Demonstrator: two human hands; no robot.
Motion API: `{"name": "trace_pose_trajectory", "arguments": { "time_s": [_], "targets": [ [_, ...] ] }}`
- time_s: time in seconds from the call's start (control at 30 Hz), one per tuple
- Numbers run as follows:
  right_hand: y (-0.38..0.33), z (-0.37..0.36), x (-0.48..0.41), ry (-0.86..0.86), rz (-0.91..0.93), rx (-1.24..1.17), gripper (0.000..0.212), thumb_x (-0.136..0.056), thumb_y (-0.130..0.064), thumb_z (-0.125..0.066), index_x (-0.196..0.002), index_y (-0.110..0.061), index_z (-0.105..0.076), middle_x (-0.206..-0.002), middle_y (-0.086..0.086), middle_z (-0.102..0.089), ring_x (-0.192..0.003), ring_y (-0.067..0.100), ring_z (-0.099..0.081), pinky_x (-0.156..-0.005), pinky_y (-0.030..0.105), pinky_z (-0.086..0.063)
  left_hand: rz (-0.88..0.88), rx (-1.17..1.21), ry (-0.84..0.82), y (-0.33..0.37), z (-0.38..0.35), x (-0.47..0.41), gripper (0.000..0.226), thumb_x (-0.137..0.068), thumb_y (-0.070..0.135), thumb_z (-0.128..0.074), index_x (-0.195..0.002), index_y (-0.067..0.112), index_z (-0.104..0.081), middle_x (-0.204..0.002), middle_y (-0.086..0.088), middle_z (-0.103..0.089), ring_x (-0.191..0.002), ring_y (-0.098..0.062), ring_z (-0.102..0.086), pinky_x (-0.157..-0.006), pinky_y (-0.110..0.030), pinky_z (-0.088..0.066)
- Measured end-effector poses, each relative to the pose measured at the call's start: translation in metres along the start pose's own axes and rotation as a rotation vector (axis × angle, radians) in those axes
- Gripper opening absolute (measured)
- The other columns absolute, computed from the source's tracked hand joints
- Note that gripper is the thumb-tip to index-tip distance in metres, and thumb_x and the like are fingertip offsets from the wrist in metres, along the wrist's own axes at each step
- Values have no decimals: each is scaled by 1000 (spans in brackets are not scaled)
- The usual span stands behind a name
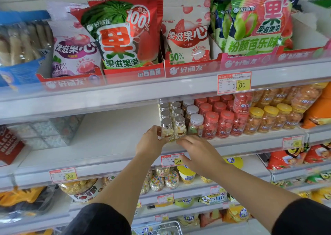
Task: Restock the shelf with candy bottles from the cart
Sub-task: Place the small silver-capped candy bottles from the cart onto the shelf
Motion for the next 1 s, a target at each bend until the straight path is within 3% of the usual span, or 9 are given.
{"name": "trace_pose_trajectory", "arguments": {
  "time_s": [0.47,0.6,0.67,0.77,0.83,1.0],
  "targets": [
    [-5,0,-5,-5,-11,-6,39,-93,-31,-58,-130,-18,-59,-129,-4,-58,-123,19,-49,-102,36,-45,9,35,29,0,1,1,34,-91,32,-67,-121,26,-53,-111,12,-63,-90,-12,-65,-79,-42,-57],
    [-14,46,-15,269,13,-14,21,-87,-21,-64,-108,-21,-69,-108,-6,-67,-100,19,-59,-87,39,-49,-4,50,26,0,1,1,30,-92,32,-67,-119,26,-54,-111,12,-64,-90,-13,-65,-78,-43,-58],
    [-9,72,-35,342,-38,51,27,-87,-27,-65,-114,-23,-67,-113,-5,-67,-104,22,-61,-92,42,-45,-5,64,19,0,0,2,30,-92,30,-66,-120,26,-54,-111,12,-64,-90,-13,-65,-79,-43,-58],
    [10,69,-71,57,-169,264,66,-88,-56,-55,-143,-23,-44,-140,1,-52,-127,24,-51,-112,46,-27,-2,69,18,1,1,3,32,-93,30,-66,-122,25,-54,-111,12,-63,-90,-12,-65,-79,-42,-58],
    [16,56,-83,-89,-172,320,80,-86,-64,-50,-149,-18,-33,-148,4,-45,-133,25,-47,-119,53,-14,-5,68,23,1,1,4,32,-93,31,-66,-122,25,-54,-112,11,-63,-90,-13,-65,-79,-40,-57],
    [14,51,-86,-99,-95,359,65,-90,-55,-48,-146,-22,-40,-150,-2,-44,-134,22,-46,-119,56,3,5,87,32,2,2,5,30,-90,36,-68,-116,30,-56,-110,14,-64,-91,-14,-65,-77,-42,-57]
  ]
}}
Point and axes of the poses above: each hand's wrist, its own x-axis away from the middle knuckle, its own z-axis out of the back of the hand, y = z × x, the point moved 7 cm from there along -x, towards the middle knuckle
